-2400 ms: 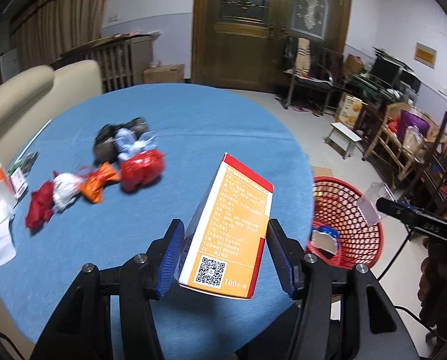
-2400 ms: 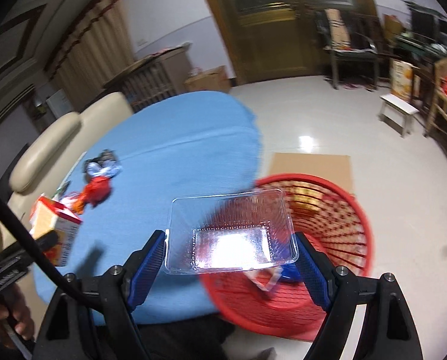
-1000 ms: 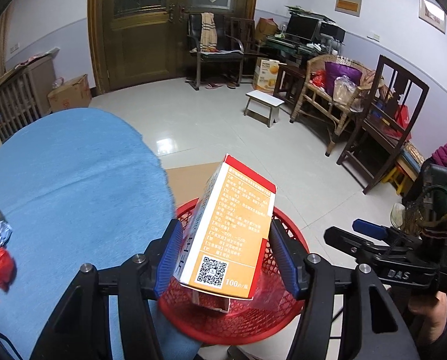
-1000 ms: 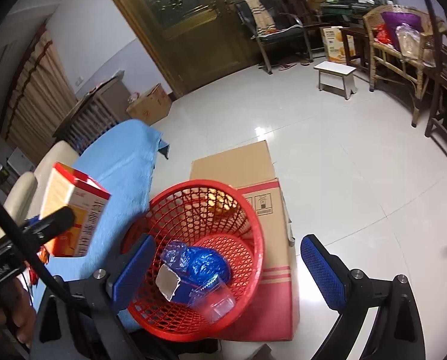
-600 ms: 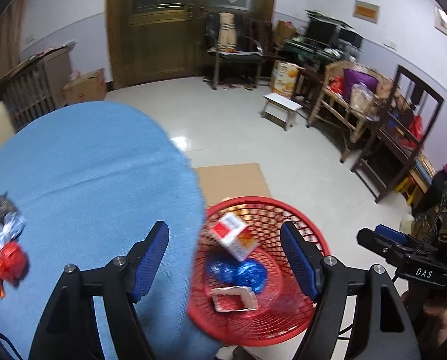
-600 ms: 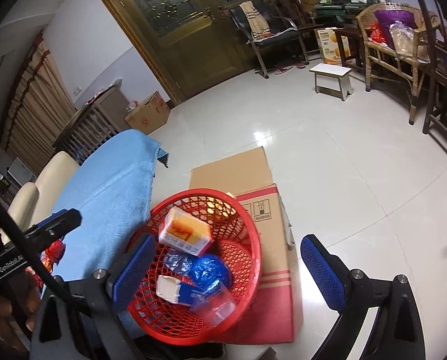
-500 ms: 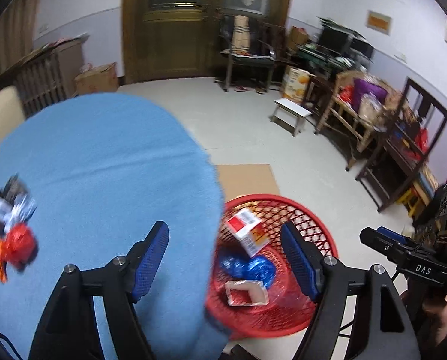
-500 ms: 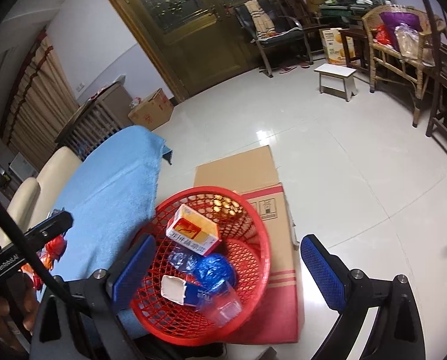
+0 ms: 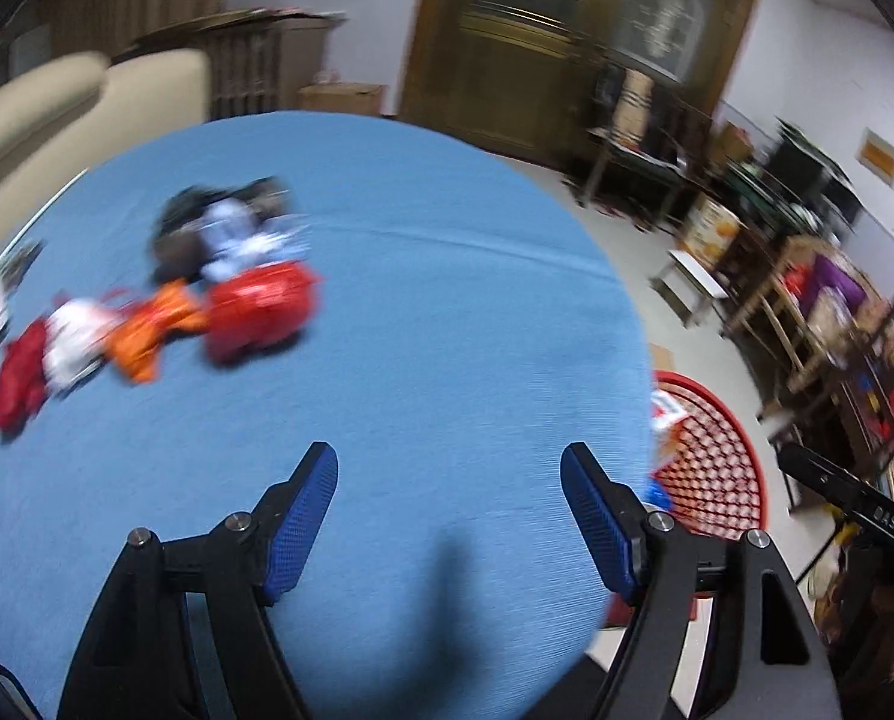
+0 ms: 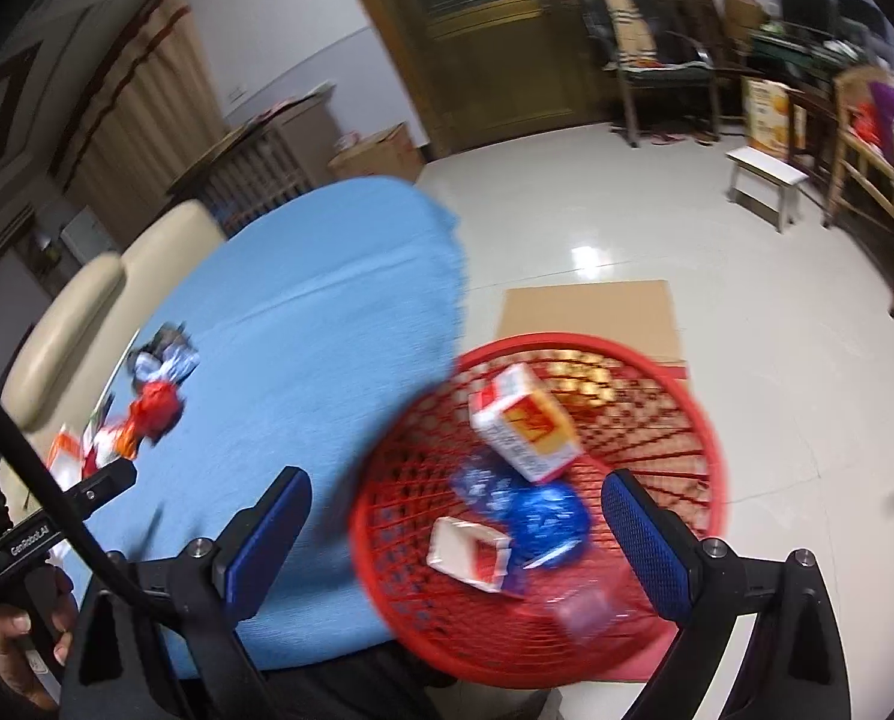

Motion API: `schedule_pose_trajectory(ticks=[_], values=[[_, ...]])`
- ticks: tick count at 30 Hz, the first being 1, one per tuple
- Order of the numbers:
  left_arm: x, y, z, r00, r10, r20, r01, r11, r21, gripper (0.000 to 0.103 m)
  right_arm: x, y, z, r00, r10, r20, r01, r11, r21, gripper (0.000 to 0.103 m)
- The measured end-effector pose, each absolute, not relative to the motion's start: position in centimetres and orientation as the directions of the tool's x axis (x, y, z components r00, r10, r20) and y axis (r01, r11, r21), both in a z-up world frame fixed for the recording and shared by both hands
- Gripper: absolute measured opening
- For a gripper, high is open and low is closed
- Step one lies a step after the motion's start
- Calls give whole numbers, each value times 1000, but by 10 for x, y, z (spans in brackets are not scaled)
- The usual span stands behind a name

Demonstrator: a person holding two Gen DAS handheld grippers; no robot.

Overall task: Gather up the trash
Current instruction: 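Move both tools back to the table toward the red bag and red cloth, then grasp the red plastic bag with the right tool while the left tool grasps the red cloth bundle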

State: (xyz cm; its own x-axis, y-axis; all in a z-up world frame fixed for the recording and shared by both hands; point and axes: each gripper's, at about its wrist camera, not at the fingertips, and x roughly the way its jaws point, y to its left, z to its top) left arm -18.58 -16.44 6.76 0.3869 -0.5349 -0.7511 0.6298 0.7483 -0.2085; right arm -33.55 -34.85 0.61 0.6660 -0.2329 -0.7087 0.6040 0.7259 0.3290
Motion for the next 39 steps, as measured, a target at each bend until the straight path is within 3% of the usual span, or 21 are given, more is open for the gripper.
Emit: schedule_pose_trajectory(ticks=[16,30,38,39], values=[[-117,-10,54,551,-377,-745,327,918,-223,77,-193,-238,17,676,-32,-736,310,919,245,99],[-86,36,51,589,-315,-744,236,948,-214,78,-35,-180,5,650,9,-760,186,968,170,99],[-53,38,53,609,-295,-736,228,954,-193,78,4,-176,-16,624,0,-782,184,972,147,98],[-46,35,53,610,-296,-735,232,954,-191,78,8,-175,-17,622,4,-783,180,973,148,94]])
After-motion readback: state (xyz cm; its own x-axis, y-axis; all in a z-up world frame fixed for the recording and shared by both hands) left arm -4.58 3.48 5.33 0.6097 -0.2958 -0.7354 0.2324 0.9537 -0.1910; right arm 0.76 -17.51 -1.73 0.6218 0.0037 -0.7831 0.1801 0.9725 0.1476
